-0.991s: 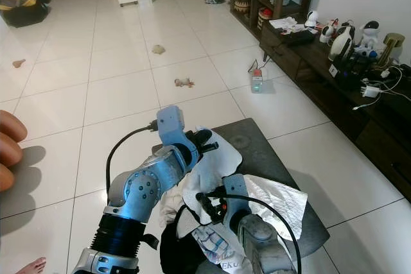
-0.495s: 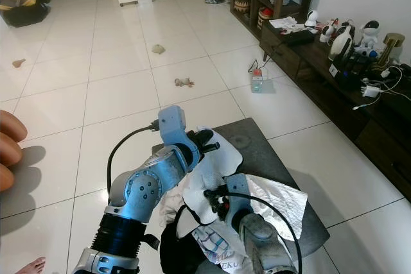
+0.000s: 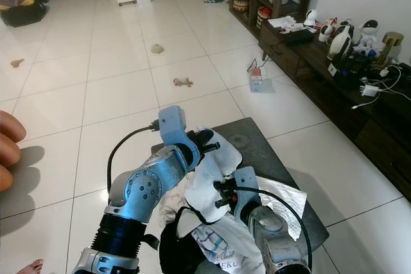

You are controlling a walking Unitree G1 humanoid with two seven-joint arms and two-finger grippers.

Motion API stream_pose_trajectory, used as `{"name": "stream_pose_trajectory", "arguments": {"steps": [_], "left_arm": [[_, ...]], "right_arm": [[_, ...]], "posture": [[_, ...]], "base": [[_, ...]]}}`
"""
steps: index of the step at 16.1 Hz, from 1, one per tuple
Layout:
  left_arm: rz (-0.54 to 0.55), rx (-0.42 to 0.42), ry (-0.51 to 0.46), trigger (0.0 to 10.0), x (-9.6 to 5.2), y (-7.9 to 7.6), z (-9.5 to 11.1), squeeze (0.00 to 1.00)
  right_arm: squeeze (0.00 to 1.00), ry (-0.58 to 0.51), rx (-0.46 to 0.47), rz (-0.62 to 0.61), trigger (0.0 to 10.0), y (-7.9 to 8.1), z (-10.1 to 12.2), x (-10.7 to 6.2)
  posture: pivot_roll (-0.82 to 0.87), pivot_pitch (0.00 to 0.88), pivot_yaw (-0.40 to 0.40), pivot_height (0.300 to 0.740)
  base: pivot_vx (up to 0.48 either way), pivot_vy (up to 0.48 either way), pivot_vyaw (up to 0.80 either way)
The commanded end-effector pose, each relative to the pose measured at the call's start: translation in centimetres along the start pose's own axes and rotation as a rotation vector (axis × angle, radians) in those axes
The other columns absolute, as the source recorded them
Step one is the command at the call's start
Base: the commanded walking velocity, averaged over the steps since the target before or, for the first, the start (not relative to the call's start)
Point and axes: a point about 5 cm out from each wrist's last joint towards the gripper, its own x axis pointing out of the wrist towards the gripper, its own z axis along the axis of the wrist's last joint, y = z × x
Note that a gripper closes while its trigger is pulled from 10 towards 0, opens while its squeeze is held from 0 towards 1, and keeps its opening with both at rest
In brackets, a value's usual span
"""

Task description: Hang hanger

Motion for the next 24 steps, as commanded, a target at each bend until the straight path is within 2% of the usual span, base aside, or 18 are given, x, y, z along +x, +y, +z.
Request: {"name": "stream_pose_trajectory", "arguments": {"steps": [1,6,11,12,13,17,18,19,20,21,24], "left_arm": [[-0.133,-0.061,-0.007,10.0,-0.2,-4.6,0.2,0.0],[-0.119,-0.048,-0.007,10.0,-0.3,-3.9,0.2,0.0],[-0.092,0.007,0.001,10.0,-0.6,-2.0,0.3,0.0],[-0.085,0.034,0.006,10.0,-0.8,-1.2,0.4,1.0],[-0.083,0.05,0.012,10.0,-0.9,-0.6,0.4,1.0],[-0.05,0.219,0.093,10.0,-2.6,4.6,0.3,1.0],[-0.043,0.245,0.105,10.0,-2.9,5.2,0.3,1.0],[-0.008,0.274,0.122,10.0,-3.6,6.8,0.4,1.0],[0.0,0.276,0.124,10.0,-3.7,7.1,0.4,1.0],[0.008,0.314,0.146,10.0,-4.6,8.7,0.1,1.0],[-0.077,0.39,0.223,10.0,-6.6,11.1,-1.6,1.0]], "right_arm": [[0.0,-0.01,0.0,0.025,0.0,0.2,0.3,-0.2],[0.0,-0.013,-0.007,0.108,0.0,0.8,0.8,-0.6],[0.0,-0.002,-0.017,0.151,0.0,0.8,1.0,-1.2],[0.0,-0.001,-0.016,0.157,0.0,0.7,1.2,-1.4],[0.0,0.001,-0.017,0.161,0.0,0.6,1.2,-1.5],[0.0,0.01,-0.02,0.205,0.0,0.5,1.5,-2.1],[0.0,0.01,-0.02,0.211,0.0,0.6,1.6,-2.1],[0.0,0.01,-0.018,0.224,0.0,0.6,1.7,-2.2],[0.0,0.009,-0.015,0.227,0.0,0.7,1.7,-2.3],[0.0,-0.011,0.013,0.242,0.0,0.8,2.3,-2.4],[0.0,-0.043,0.033,0.287,0.0,0.8,3.5,-2.9]], "posture": [[0.0,0.129,0.058,0.74],[0.0,0.13,0.049,0.74],[0.01,0.134,0.04,0.74],[0.01,0.135,0.038,0.74],[0.01,0.136,0.037,0.74],[0.01,0.138,0.025,0.74],[0.01,0.137,0.023,0.74],[0.02,0.136,0.02,0.74],[0.02,0.136,0.017,0.74],[0.01,0.134,0.011,0.74],[0.01,0.13,0.001,0.74]], "base": [[0.0,0.0,0.0],[0.0,0.0,0.0],[0.0,0.0,0.0],[0.0,0.0,0.0],[0.0,0.0,0.0],[0.0,0.0,0.0],[0.0,0.0,0.0],[0.0,0.0,0.0],[0.0,0.0,0.0],[0.0,0.0,0.0],[0.0,0.0,0.0]]}}
